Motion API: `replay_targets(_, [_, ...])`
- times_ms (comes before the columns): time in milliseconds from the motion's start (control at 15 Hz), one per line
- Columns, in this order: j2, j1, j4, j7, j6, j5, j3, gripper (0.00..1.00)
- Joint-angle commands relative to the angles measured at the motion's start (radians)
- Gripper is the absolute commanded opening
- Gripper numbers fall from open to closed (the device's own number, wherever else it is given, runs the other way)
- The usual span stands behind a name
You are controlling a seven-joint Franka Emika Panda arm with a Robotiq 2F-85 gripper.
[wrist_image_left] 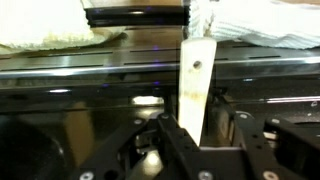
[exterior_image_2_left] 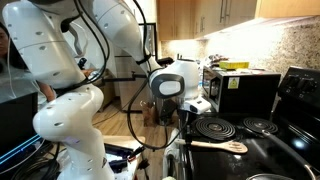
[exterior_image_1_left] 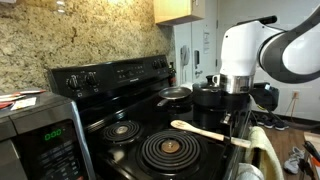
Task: Move the wooden spoon to the stove then move the spoon to the pan
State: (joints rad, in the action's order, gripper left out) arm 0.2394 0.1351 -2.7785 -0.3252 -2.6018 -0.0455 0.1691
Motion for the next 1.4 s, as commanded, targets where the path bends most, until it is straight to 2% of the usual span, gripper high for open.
replay_targets(0, [-0.012,0.001,0.001,-0.012,-0.019,-0.028,0.008,0.78])
replay_targets(200, [0.025,0.009,0.002,0.006,0.013,-0.047,0.0,0.98])
replay_targets(333, [0.058,0.019,0.031,0.047,0.08,-0.05,-0.004,1.0])
replay_targets(533, [0.083,0.042,0.149,0.131,0.292,-0.036,-0.004,1.0])
replay_targets(733, [0.083,0.084,0.273,0.268,0.469,-0.064,-0.013,1.0])
replay_targets(867, [0.065,0.09,0.336,0.312,0.569,-0.052,-0.008,1.0])
replay_targets(933, [0.086,0.073,0.288,0.246,0.499,-0.035,0.006,1.0])
replay_targets(1067, [0.082,0.079,0.321,0.27,0.543,-0.035,0.006,1.0])
replay_targets(1333, [0.072,0.079,0.323,0.282,0.545,-0.035,0.005,1.0])
